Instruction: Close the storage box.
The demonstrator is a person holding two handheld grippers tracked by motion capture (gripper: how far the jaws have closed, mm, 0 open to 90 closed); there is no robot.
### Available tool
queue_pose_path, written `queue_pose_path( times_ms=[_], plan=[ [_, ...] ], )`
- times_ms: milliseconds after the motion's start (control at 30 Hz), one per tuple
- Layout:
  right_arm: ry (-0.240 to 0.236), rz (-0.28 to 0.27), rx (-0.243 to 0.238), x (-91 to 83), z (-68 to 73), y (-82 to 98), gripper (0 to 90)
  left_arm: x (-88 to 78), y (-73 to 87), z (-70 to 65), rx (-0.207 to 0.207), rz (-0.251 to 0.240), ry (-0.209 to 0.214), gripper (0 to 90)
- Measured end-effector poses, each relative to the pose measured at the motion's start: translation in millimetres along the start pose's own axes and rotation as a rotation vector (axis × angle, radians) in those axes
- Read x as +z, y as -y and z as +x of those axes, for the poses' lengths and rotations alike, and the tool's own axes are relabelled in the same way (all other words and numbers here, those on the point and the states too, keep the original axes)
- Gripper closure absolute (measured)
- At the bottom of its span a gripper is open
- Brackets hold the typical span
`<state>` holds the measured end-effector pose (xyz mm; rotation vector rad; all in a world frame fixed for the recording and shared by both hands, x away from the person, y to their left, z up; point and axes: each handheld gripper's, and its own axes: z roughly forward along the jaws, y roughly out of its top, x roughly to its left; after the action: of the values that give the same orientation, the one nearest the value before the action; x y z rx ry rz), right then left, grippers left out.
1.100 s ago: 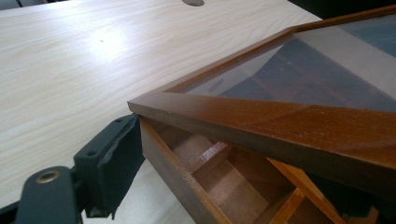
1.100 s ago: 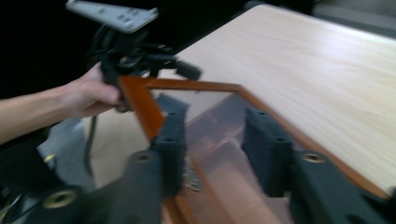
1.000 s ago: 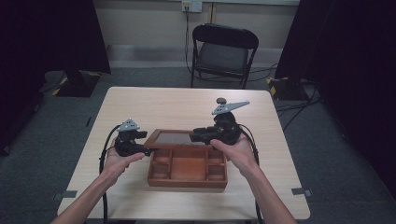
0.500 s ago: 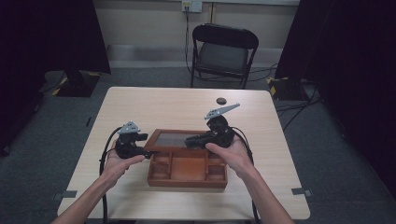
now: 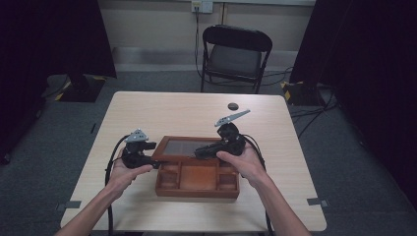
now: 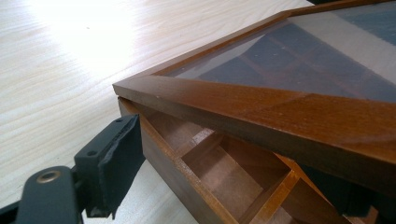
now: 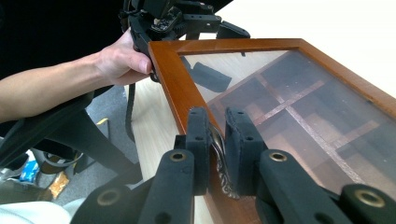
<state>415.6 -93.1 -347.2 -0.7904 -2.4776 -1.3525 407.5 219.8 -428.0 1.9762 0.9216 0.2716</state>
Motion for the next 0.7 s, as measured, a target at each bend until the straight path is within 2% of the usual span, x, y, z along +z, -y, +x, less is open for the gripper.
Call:
queue_pose_path(
  times_ms=[67,100,233,633,700],
  plan=[
    [-0.001,-0.001,-0.001,0.3,-0.1,0.3,81.0,0.1,0.3,0.2,-0.001,0.003,0.001,16.1],
    [-0.004,-0.004,-0.001,0.4,-0.4,0.8,81.1,-1.9,2.0,-0.1,-0.021,0.004,0.01,16.2],
    [0.0,-0.002,-0.011,1.0,0.5,1.4,81.2,-5.4,2.7,0.3,-0.013,0.004,0.003,16.7],
    [0.013,-0.007,-0.03,2.6,3.1,4.6,81.3,-23.4,13.6,14.0,-0.056,-0.003,-0.015,16.9],
    [0.017,0.001,-0.031,3.3,4.3,5.6,81.3,-25.8,13.6,16.9,-0.078,-0.019,0.006,17.2]
  ],
)
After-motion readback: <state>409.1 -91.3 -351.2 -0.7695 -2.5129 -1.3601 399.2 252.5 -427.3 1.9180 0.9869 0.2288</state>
